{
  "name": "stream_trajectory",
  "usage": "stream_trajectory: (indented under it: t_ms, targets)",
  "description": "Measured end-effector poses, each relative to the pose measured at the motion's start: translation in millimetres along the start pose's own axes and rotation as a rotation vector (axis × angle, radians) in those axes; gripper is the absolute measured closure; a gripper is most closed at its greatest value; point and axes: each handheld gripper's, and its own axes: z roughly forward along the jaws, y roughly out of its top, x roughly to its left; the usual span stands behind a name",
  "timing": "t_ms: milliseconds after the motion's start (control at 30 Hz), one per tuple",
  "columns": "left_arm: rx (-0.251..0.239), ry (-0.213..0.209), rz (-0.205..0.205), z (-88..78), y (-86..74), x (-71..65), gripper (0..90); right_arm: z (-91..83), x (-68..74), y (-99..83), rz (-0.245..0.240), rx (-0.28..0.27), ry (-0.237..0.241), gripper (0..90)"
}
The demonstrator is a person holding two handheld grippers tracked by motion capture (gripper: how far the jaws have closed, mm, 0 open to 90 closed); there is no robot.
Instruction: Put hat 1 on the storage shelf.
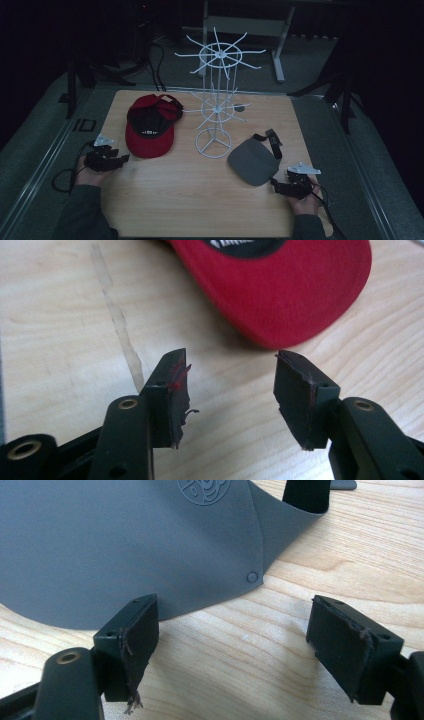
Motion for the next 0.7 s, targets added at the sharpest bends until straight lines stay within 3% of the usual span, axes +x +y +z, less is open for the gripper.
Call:
stream_trajectory:
  t_ms: [333, 567, 633, 700]
  targets:
    - [-0.003, -0.009, -0.02, 1.7, 24.7, 0.8, 46.7, 0.0, 0.0, 0.0, 0.0, 0.0, 0.0, 20.8]
    - [0.027, -0.015, -0.052, 17.0, 34.6, 10.1, 46.6, 0.0, 0.0, 0.0, 0.0, 0.0, 0.0, 20.9]
    - [0.059, -0.015, -0.054, 23.2, 36.3, 12.3, 44.9, 0.0, -0.1, 0.0, 0.0, 0.0, 0.0, 20.9]
    - [0.074, -0.04, -0.058, 29.1, 37.4, 12.7, 45.2, 0.0, 0.0, 0.0, 0.0, 0.0, 0.0, 20.9]
